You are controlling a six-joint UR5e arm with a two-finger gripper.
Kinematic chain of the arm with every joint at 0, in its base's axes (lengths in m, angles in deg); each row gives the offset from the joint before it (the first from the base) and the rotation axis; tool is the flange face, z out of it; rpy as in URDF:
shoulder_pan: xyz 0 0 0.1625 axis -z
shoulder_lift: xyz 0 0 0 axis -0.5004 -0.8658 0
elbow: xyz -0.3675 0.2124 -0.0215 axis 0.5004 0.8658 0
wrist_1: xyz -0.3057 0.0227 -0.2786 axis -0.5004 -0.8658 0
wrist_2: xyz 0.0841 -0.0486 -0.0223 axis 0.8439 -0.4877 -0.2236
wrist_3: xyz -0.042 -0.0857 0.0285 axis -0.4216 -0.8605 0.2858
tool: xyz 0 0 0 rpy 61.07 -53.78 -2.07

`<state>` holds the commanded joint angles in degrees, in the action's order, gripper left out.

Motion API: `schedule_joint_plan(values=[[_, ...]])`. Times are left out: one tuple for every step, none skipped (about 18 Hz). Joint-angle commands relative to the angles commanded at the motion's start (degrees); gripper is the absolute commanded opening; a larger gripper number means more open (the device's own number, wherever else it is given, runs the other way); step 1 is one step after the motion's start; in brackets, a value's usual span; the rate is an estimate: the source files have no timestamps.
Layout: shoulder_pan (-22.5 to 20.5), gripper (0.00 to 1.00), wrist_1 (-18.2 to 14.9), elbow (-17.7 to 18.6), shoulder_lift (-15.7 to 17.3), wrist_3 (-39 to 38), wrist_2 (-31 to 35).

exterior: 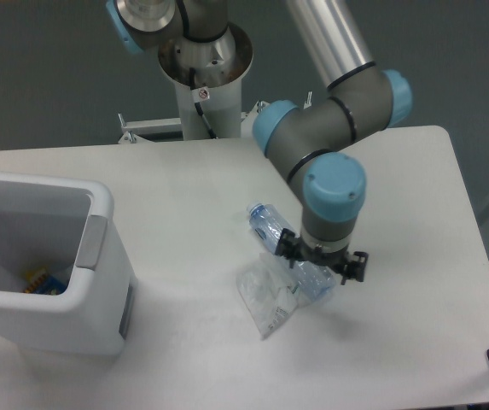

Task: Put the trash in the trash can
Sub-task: 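Move the gripper down toward the crumpled clear plastic bag, then close the gripper on the plastic bag and lift it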

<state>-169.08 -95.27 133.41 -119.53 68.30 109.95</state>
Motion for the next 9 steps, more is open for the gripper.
schedule_joint_plan(values=[[0.3,1.00,0.1,1.5,0.4,0.1,0.3],[0.4,1.00,0.2,2.6,0.5,0.1,0.5],[0.5,1.00,0.3,3.9,0.7,0.1,0.5],[0.6,1.00,0.8,4.5,0.6,0.0,0.5],[0.9,0.98,0.7,4.9,0.4,-0.1,0.6],[1.5,0.92,0.6,5.2,0.4,-0.2,0.6],[1.5,0.88,0.7,5.2,0.3,-1.0,0.1],[1.6,0.85,1.1,5.1,0.0,-2.4,0.0],[1.6,0.81,1.8,5.1,-0.2,-3.6,0.0]])
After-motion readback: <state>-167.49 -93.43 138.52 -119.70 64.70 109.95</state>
